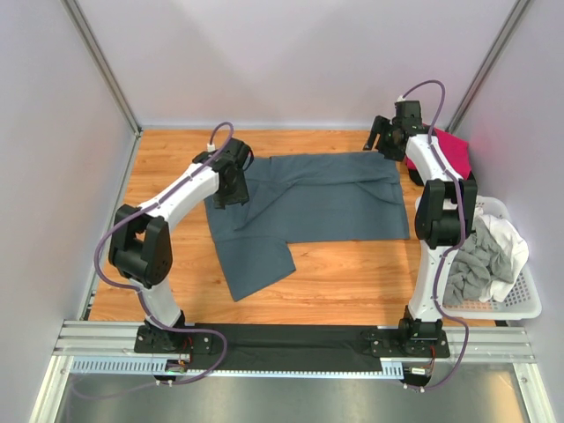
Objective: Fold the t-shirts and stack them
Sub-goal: Fold the tshirt
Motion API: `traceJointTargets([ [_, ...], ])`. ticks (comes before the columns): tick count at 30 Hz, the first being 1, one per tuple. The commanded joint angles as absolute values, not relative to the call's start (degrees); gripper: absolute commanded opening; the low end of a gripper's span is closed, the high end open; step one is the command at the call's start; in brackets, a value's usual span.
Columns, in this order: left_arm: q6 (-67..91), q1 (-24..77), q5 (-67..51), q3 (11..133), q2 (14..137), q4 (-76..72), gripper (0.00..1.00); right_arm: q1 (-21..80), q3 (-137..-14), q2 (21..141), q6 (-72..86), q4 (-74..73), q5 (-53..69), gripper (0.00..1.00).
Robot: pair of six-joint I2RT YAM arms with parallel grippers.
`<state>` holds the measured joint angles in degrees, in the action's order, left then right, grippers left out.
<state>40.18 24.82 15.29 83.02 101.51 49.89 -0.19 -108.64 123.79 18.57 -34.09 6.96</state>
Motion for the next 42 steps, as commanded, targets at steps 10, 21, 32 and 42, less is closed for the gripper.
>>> traceJointTargets([
  [10,35.1,7.5,6.4,104.0,113.6,34.9,0.6,1.4,-115.6,129.2,17.4,-37.7,4.7,0.77],
  [21,33.6,5.1,0.4,115.0,130.6,21.5,0.55,2.6,-121.1,135.5,19.6,-38.1,2.4,0.75],
  [32,32.2,4.5,-1.1,119.0,136.8,20.6,0.48,2.7,-121.0,137.0,21.0,-38.4,0.3,0.75],
  [42,33.3,4.5,-3.1,119.0,138.3,20.7,0.45,2.7,-122.4,138.5,21.1,-40.3,0.1,0.74],
])
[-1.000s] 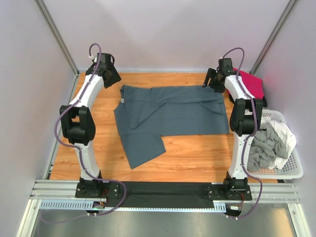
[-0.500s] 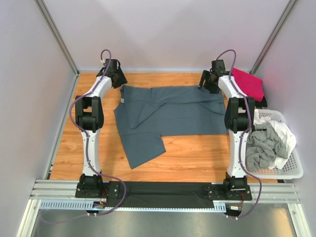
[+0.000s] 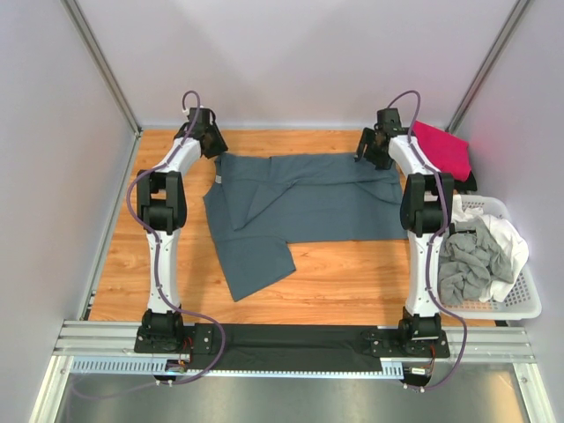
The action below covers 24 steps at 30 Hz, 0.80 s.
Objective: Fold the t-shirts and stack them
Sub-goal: Fold the tshirt
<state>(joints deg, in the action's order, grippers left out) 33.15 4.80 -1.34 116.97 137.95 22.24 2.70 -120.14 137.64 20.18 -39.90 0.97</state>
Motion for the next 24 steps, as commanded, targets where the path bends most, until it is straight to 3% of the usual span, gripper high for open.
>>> traceJointTargets([
  [1,33.5,4.5,-3.6,119.0,138.5,20.4,0.42,2.7,-122.5,138.6,21.1,-40.3,-1.7,0.74],
  [3,34.0,4.5,-4.1,118.8,138.8,20.3,0.39,2.6,-122.4,138.8,21.2,-40.5,-1.9,0.74],
  [6,34.2,4.5,-4.0,118.7,138.8,20.2,0.26,2.6,-122.4,139.0,21.1,-41.0,-2.8,0.74],
  [10,34.3,4.5,-0.5,116.9,136.9,19.3,0.0,2.7,-122.3,139.4,21.2,-41.8,-3.8,0.73],
  [24,38.9,3.7,7.6,108.4,130.0,17.1,0.0,2.5,-122.4,140.3,21.9,-43.9,-6.3,0.74],
])
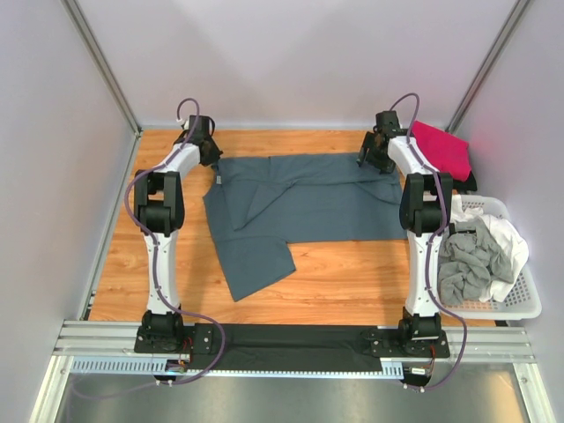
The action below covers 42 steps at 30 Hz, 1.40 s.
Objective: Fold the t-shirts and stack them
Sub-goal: Fold the tshirt
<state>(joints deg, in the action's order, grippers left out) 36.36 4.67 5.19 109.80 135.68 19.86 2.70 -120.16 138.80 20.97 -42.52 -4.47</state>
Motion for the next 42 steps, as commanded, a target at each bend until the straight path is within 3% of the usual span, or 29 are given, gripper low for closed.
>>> traceJointTargets([
  [1,39.4,3.6,7.6,107.8,129.7,17.1,0.0,2.6,-122.5,140.3,22.0,-44.0,-6.5,0.74],
  [22,40.9,2.0,9.9,101.2,125.7,15.4,0.0,2.5,-122.1,140.2,22.5,-45.4,-7.4,0.74],
  [25,38.5,2.0,7.7,101.3,125.2,14.2,0.1,2.5,-122.2,139.6,22.4,-44.8,-5.9,0.74],
  [26,37.3,2.0,7.1,101.2,124.9,13.5,0.2,2.5,-122.3,139.0,22.2,-44.7,-5.0,0.74],
  [30,32.8,2.3,5.4,99.3,120.3,13.3,0.45,2.6,-122.2,135.7,20.5,-41.8,-1.9,0.75],
  [33,29.5,2.8,5.5,96.5,115.3,14.3,0.52,2.6,-122.1,132.5,19.4,-40.5,-0.9,0.75],
  [42,22.9,11.7,-4.2,88.1,104.5,15.2,0.53,3.5,-116.4,123.3,18.8,-39.1,4.8,0.75],
])
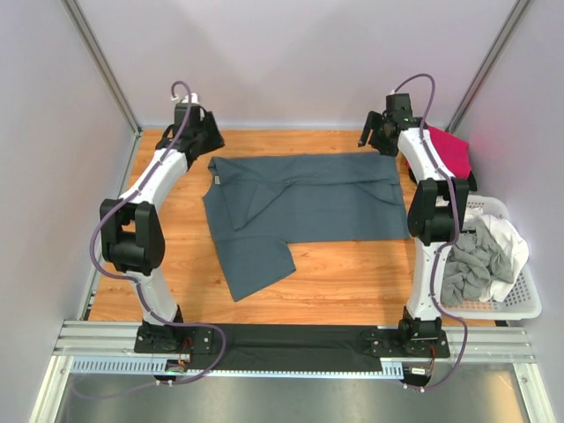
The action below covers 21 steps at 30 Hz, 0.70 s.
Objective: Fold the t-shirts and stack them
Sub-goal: Fold the tshirt
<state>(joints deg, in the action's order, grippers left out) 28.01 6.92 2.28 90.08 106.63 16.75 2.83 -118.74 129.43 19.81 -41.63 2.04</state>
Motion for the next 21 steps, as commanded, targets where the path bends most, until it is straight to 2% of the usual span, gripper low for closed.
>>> traceJointTargets([
  [1,21.6,12.8,-6.9,87.5,104.8,14.0,0.53,3.7,-115.2,122.4,18.5,-38.8,5.2,0.75],
  [4,21.7,15.9,-12.5,88.1,107.8,11.3,0.53,4.4,-111.0,118.5,17.8,-38.5,6.2,0.75],
  [11,25.0,19.9,-13.5,89.9,115.7,9.0,0.53,4.7,-103.3,111.7,17.9,-38.6,5.6,0.75],
  [21,24.4,20.7,-8.1,84.6,117.2,7.4,0.54,4.8,-95.7,105.6,17.9,-39.5,5.4,0.76],
])
